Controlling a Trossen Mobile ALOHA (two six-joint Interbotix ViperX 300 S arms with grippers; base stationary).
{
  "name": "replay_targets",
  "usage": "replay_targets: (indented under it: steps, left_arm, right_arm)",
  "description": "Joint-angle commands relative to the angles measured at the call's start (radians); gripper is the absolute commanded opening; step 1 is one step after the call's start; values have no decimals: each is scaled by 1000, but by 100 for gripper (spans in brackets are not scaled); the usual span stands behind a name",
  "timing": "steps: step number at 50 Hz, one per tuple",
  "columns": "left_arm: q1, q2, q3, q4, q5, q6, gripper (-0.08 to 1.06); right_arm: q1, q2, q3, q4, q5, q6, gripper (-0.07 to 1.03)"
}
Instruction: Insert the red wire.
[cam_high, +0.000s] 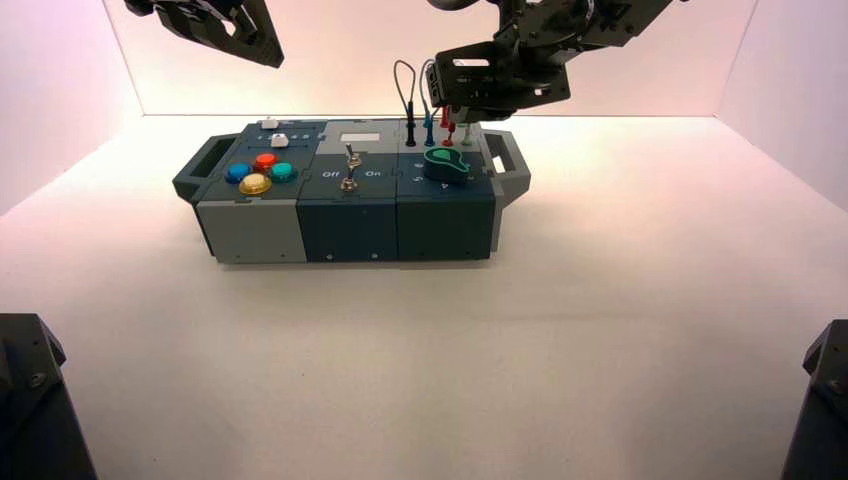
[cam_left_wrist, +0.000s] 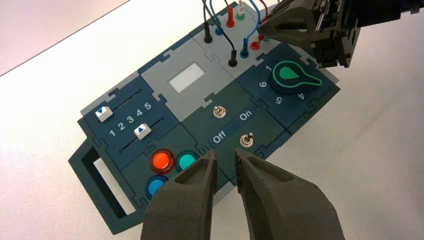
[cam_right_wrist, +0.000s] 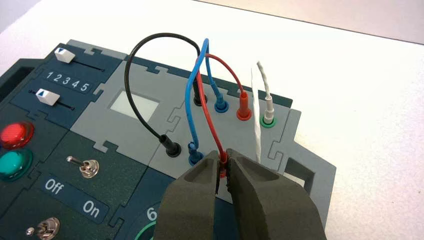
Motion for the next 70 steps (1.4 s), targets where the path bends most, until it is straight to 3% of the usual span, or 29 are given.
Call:
replay_targets:
  steps: [1, 70]
  left_arm:
    - [-8, -8, -12, 2, -8, 5, 23]
    - [-8, -9, -11, 2, -6, 5, 23]
  right_arm:
    - [6, -25, -6, 0, -29, 0, -2]
    - [8, 2, -20, -3, -35, 0, -2]
